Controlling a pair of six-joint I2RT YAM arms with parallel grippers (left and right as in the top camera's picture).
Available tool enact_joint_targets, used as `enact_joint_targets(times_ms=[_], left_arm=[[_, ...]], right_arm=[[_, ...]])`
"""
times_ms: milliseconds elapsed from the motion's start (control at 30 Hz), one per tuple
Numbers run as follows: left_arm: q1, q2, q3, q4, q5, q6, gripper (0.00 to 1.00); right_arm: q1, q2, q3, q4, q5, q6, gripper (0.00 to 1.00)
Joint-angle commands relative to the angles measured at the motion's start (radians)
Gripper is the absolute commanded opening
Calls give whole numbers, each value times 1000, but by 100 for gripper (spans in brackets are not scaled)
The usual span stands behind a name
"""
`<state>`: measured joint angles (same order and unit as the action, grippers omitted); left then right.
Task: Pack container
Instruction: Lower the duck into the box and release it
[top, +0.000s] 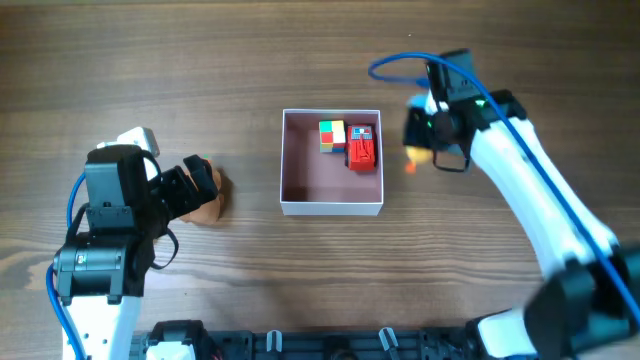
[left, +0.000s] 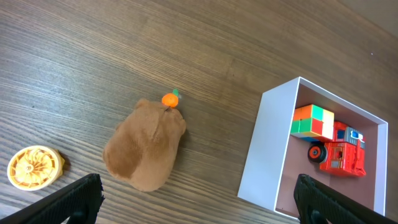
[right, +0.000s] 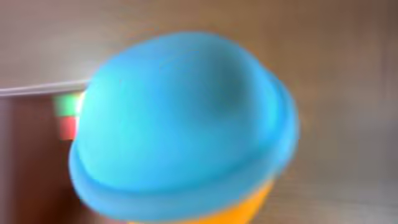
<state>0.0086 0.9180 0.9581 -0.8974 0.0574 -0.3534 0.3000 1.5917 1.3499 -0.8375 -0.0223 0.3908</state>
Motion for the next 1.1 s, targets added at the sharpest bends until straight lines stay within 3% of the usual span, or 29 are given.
enact_joint_targets(times_ms=[0,100,200,433,733,833,967,1000,1033,1067], left_arm=[[7,-2,19,2,-6,8,100],[7,-2,19,2,-6,8,100],[7,-2,19,2,-6,9,100],[7,-2,19,2,-6,9,100],[7,-2,19,2,-6,9,100],[7,-2,19,2,-6,9,100],[7,-2,19,2,-6,9,100],[7,-2,19,2,-6,9,100],[7,-2,19,2,-6,9,100],[7,-2,19,2,-6,9,100]], right_arm=[[159,-64,56,69,10,23,4],[303,7,56,201,21,114,4],[357,92,56,303,22,136,4],[370,279,70,401,-13,132,4],[370,389,77,430,-13,143,5],[370,417,77,426,-14,161,9],[370,428,77,430,-32,159,24],[370,428,77,431,-32,159,33],[370,428,77,433,-36,159,48],[370,428,77,433,-45,158,52]])
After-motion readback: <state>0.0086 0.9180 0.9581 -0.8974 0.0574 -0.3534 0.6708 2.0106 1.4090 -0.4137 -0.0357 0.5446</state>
